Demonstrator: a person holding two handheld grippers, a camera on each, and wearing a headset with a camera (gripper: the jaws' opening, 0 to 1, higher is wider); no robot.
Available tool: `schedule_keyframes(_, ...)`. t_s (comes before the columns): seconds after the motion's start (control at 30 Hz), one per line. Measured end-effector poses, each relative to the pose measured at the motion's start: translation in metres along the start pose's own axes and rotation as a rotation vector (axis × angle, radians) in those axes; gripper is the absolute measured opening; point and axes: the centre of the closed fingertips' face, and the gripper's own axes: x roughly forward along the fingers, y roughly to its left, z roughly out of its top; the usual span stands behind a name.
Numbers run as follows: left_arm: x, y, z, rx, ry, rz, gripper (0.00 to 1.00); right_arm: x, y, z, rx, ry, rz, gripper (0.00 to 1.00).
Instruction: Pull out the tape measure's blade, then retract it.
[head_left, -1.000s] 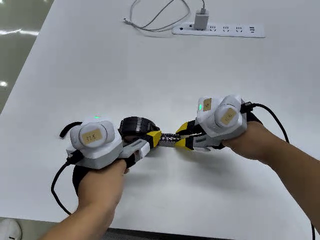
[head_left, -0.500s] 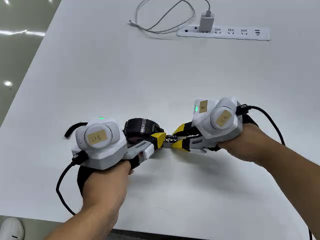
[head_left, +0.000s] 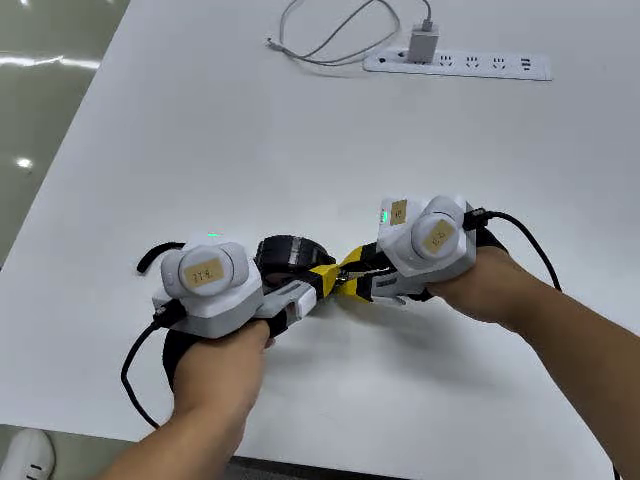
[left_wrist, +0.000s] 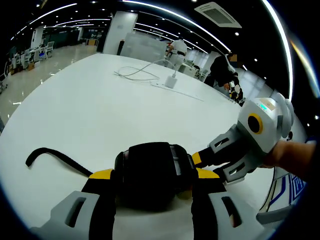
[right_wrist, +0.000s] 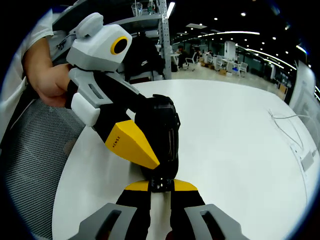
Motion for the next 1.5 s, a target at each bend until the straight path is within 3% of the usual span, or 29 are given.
schedule_keyframes(0.6,0.001,-0.003,0.000,0.032,0.002,-0.007,0.59,0.000,0.001,-0.002,0.024,0.011,-0.007,0.12)
schedule_keyframes(0.9,0.000,-0.007,-0.003,0.065,0.030,-0.031,0.60,-0.004,0.000,-0.003,0.046,0.015,-0.022,0.16)
schedule_keyframes(1.03,0.000,-0.008,-0.004,0.093,0.030,-0.037,0.63,-0.006,-0.002,-0.003,0.064,0.005,-0.027,0.16)
schedule_keyframes(1.23,0.000,-0.008,-0.003,0.090,0.036,-0.046,0.64,-0.009,-0.004,-0.004,0.084,0.000,-0.028,0.18)
schedule_keyframes(1.33,0.000,-0.008,-0.004,0.111,0.040,-0.046,0.64,-0.014,-0.004,0.000,0.132,-0.043,-0.019,0.18)
schedule_keyframes(1.5,0.000,-0.010,-0.004,0.117,0.041,-0.047,0.67,-0.014,-0.004,0.000,0.139,-0.048,-0.015,0.19)
